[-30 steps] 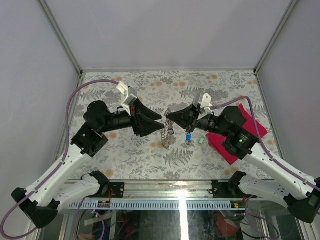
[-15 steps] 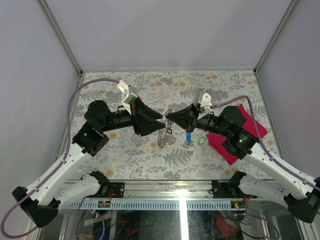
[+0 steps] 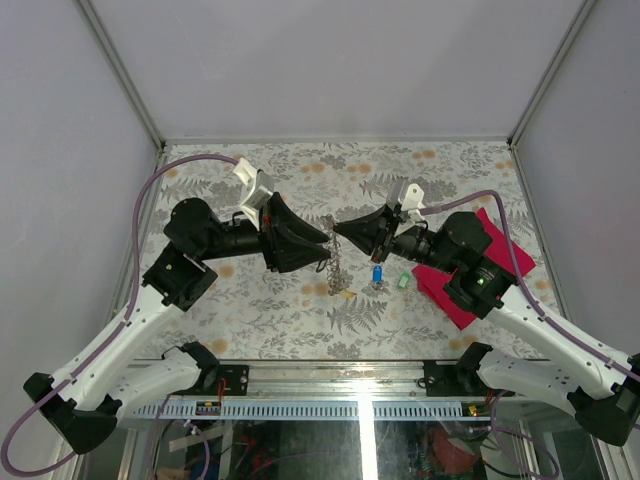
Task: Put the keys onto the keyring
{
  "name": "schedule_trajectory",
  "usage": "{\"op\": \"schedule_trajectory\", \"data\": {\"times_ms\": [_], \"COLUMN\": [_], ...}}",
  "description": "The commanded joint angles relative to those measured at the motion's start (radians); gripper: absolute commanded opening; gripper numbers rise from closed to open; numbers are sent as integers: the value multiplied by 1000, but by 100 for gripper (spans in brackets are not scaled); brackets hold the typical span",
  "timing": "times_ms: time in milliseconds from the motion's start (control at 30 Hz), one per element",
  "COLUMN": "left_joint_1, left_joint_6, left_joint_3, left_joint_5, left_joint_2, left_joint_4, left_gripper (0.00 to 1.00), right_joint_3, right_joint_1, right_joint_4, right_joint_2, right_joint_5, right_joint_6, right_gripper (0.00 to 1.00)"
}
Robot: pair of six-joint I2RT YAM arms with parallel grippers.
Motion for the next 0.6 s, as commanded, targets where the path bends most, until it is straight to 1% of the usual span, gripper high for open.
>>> {"op": "schedule_trajectory", "data": {"times_ms": [0,300,433,500,567], "left_joint_1": [-5,-5,-6,-5,-4], "left_joint_6": [-16,16,37,43,43], "left_joint_3": [31,39,52,55,50], "left_joint_5": [44,-20,-171,-207,-228], "left_joint_2": [-5,-19,-29,-28,-29], "left_joint_4": [53,9,-58,-76,-79], "left_gripper": [39,39,41,42,47], "right_joint_3": [34,26,21,21,22], "right_joint_1": [3,3,3,3,3], "right_joint_4": [90,82,97,103,106], "right_joint_2": [-6,-19,-27,-29,-30], "right_joint_5": [54,50,29,19,11], "right_joint_6": [-3,-20,-13,-7,-2], "right_gripper": [0,0,0,0,0]}}
